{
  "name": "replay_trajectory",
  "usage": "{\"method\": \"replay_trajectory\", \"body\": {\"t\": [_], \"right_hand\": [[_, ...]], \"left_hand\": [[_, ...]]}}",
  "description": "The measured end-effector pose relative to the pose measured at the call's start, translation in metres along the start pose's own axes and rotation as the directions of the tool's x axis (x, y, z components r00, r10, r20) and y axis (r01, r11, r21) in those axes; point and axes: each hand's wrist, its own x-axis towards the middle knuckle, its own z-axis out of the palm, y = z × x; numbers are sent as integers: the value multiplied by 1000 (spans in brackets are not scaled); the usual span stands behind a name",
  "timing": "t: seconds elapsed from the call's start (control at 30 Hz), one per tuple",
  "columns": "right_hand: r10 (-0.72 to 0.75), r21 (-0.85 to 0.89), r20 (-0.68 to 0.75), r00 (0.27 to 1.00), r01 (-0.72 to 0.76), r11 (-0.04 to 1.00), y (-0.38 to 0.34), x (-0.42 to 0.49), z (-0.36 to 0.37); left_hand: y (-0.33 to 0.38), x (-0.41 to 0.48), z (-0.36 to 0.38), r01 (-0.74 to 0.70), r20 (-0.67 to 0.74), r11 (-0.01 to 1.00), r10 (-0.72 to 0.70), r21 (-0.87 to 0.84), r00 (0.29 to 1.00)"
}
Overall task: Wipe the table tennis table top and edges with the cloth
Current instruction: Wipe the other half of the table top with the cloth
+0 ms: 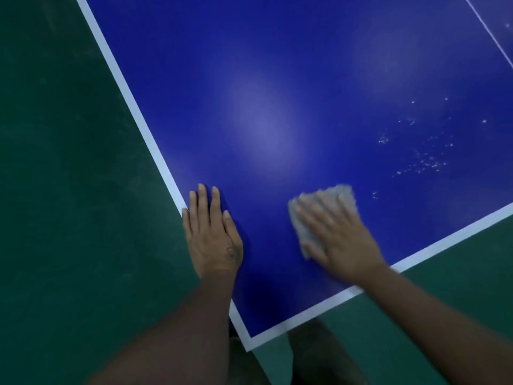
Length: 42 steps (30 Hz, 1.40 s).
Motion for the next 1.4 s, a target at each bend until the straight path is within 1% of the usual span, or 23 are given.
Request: {"method": "replay_trajectory", "body": {"t": [0.07,0.13,0.2,0.23,0.27,0.3,0.33,0.43,0.5,0.57,0.63,0.67,0.73,0.83,0.9,0.97,1.0,1.03,1.13,1.23,1.33,1.4], "right_hand": [[116,-8,-54,992,-117,993,45,21,-12],[301,2,-85,950,-302,953,72,42,-21],[493,27,-94,865,-493,870,64,65,-24],[550,37,-103,829,-550,835,49,74,-22],[565,47,-111,817,-564,824,30,80,-20],[540,64,-112,834,-536,842,8,81,-15],[486,83,-104,868,-480,874,-14,77,-9],[276,112,-31,961,-271,956,-85,37,16],[131,126,31,991,-134,983,-116,-3,30],[21,105,72,997,-28,994,-114,-32,33],[-56,80,93,994,48,996,-87,-45,27],[-69,82,87,994,61,995,-66,-47,22],[-32,65,52,998,28,997,-20,-43,13],[126,-1,-13,992,-126,992,30,-26,0],[284,-20,-55,957,-286,958,30,-15,-2],[424,-30,-105,900,-429,903,6,-7,1],[460,-15,-125,879,-466,885,-13,-6,6],[466,12,-130,875,-469,883,-35,-7,11],[401,68,-48,915,-397,915,-104,-16,27],[277,61,18,961,-278,959,-153,-29,41],[204,74,31,979,-206,976,-155,-30,41],[84,89,55,995,-89,992,-133,-32,34]], "left_hand": [[0,-1,0,6,-6,1000,-6,-9,1000],[1,-2,-1,4,-2,1000,-4,-8,1000],[1,-2,0,4,3,1000,-4,-2,1000],[0,-1,0,5,0,1000,-5,-7,1000],[-1,-1,1,5,-6,1000,-5,-15,1000],[-2,-1,2,5,-11,1000,-5,-22,1000],[-2,-1,3,1,-18,1000,-2,-27,1000],[-5,-1,7,-17,-37,999,16,-34,999],[-6,-1,7,-20,-33,1000,20,-16,999],[-4,-1,6,-22,-25,1000,22,-4,999],[-4,-1,5,-22,-28,1000,22,-15,999],[-3,-1,4,-19,-24,1000,18,-19,1000],[-2,-1,4,-12,-17,1000,12,-17,1000],[-4,-2,6,-27,-38,999,26,-24,999],[-4,-2,7,-28,-48,999,27,-18,998],[-2,-2,5,-20,-49,1000,20,-15,999],[-1,-2,4,-19,-54,1000,18,-20,998],[-1,-3,3,-18,-61,999,17,-27,998],[-1,-3,4,-19,-85,999,15,-46,996],[-2,-3,4,-21,-84,999,16,-51,996],[-2,-1,3,-36,-75,999,33,-38,997],[-1,-1,4,-39,-78,998,36,-43,996]]}}
